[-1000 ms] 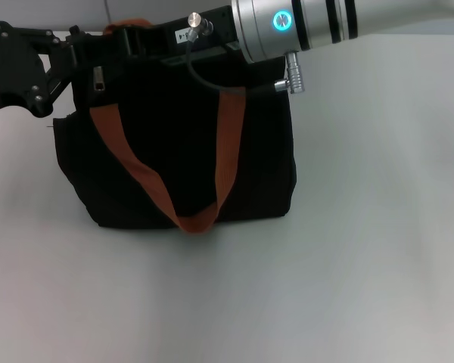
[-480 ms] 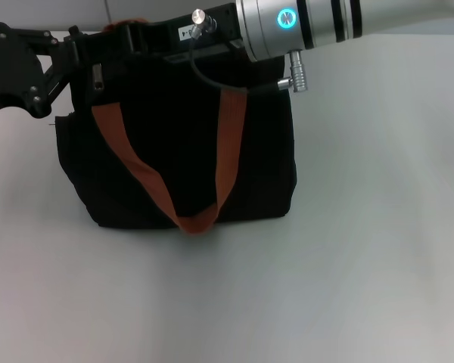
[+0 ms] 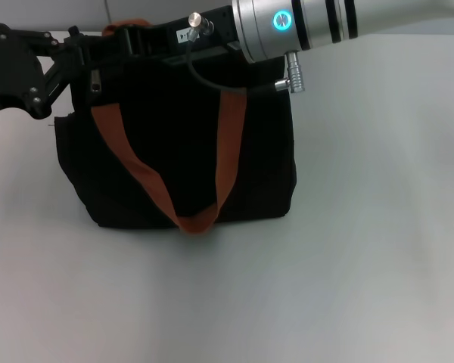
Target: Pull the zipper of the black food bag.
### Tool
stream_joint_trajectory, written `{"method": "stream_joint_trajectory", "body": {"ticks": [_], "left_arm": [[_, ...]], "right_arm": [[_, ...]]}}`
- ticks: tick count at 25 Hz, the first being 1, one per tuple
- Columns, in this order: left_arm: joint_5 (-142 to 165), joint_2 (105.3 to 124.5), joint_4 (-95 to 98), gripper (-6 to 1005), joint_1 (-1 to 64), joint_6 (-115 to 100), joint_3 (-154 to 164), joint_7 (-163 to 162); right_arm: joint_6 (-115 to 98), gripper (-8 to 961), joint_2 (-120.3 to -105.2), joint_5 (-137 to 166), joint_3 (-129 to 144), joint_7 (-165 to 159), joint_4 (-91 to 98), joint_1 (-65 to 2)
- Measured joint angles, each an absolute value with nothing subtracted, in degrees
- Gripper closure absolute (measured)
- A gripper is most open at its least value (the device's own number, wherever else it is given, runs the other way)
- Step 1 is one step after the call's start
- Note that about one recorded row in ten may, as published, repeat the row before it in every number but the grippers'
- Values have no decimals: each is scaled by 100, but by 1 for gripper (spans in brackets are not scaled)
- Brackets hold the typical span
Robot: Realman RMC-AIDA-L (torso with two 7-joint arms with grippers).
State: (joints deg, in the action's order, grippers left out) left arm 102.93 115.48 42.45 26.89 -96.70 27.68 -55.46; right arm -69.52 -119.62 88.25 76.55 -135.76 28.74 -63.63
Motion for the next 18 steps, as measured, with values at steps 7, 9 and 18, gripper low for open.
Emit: {"method": "stream_joint_trajectory", "body": {"ticks": [7,9,18], "left_arm": [[10293,11549,4245,967,2689,-9673,2767,-5535],[10294,11549,4245,968,2689,-9676,2766,-5535],[10301,11548,4245,967,2689,-9672,2770,-5530]], "right_arm": [[-6934,436,-11959,8876,7656,-13579,2873,-6348],[-6922,500,-11959,8876,7656,-13579,2874,-6345],[-6830,630,-11965,8893,7686,-13578,2874,-6358]]}}
